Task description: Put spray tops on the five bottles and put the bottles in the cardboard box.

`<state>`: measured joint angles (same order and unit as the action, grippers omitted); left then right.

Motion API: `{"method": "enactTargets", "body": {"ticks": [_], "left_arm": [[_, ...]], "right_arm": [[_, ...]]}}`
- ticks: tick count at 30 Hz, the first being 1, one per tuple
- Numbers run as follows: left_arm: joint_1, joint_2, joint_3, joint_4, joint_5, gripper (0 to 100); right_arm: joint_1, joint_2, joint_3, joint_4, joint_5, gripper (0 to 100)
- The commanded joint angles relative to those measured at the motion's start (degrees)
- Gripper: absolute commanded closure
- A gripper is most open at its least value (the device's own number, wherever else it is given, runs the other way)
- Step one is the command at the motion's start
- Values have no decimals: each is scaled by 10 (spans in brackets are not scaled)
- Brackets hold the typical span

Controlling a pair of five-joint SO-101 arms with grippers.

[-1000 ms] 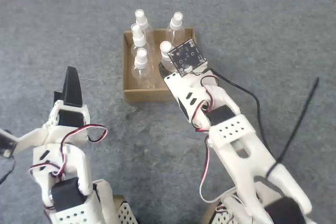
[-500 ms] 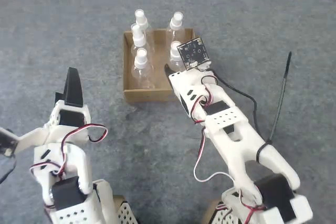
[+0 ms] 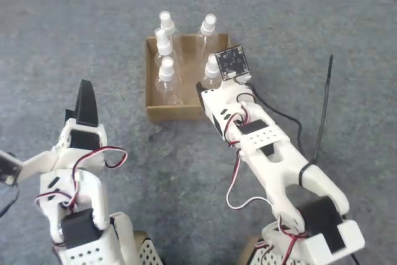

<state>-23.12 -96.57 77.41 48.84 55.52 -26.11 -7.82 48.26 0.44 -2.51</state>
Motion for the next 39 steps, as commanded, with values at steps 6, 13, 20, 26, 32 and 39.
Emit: {"method": "enactTargets", "body": {"ticks": [6, 13, 20, 26, 32, 39], "left_arm": [[-3, -11, -5, -17, 2, 728], [-3, -11, -5, -17, 2, 728], [-3, -11, -5, -17, 2, 728], [-4, -11, -5, -17, 2, 728], [-4, -11, -5, -17, 2, 728], [-4, -11, -5, -17, 2, 728]], "right_arm": [[11, -7, -44, -14, -8, 991], [6, -7, -29, -16, -9, 858], [3, -8, -28, -12, -8, 768], [-5, -13, -28, 15, -5, 696], [-7, -15, -29, 16, -4, 695], [-7, -15, -29, 16, -4, 695]]}}
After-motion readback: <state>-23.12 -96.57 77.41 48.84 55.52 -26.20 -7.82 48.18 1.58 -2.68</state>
